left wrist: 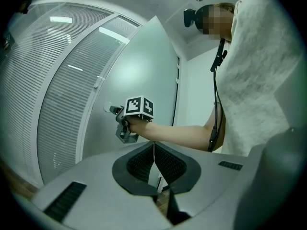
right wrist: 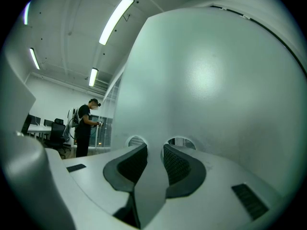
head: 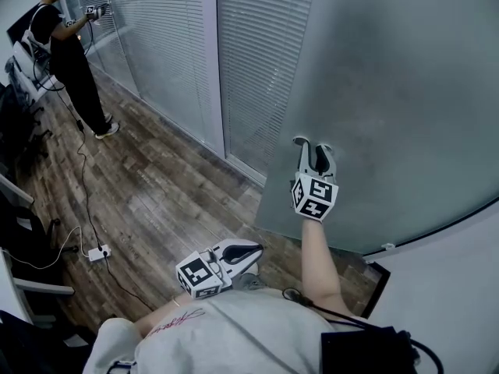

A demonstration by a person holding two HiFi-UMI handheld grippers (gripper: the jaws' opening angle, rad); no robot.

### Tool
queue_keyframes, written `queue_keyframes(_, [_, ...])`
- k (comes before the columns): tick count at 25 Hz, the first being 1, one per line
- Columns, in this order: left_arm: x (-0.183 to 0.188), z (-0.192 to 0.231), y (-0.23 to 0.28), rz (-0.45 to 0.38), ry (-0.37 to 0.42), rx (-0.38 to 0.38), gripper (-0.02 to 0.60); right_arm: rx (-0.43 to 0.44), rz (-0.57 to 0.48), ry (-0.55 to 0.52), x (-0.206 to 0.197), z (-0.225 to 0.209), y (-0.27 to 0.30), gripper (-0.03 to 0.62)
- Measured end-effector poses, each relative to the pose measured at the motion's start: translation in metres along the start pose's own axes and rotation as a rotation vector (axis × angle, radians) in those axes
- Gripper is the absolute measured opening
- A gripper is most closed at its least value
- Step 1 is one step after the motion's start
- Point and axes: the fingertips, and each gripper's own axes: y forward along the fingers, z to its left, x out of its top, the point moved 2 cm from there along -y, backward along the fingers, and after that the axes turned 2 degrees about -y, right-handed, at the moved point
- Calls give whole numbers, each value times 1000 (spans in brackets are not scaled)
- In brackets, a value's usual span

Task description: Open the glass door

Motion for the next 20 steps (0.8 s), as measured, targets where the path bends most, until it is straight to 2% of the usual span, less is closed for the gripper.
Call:
queue_keyframes(12, [-17, -53, -32, 20, -12, -34, 18, 44, 11, 0, 1, 14, -44, 114])
queue_keyframes(20, [-13, -66, -45, 11, -7, -11, 18, 64, 6, 1, 3, 22, -76, 114])
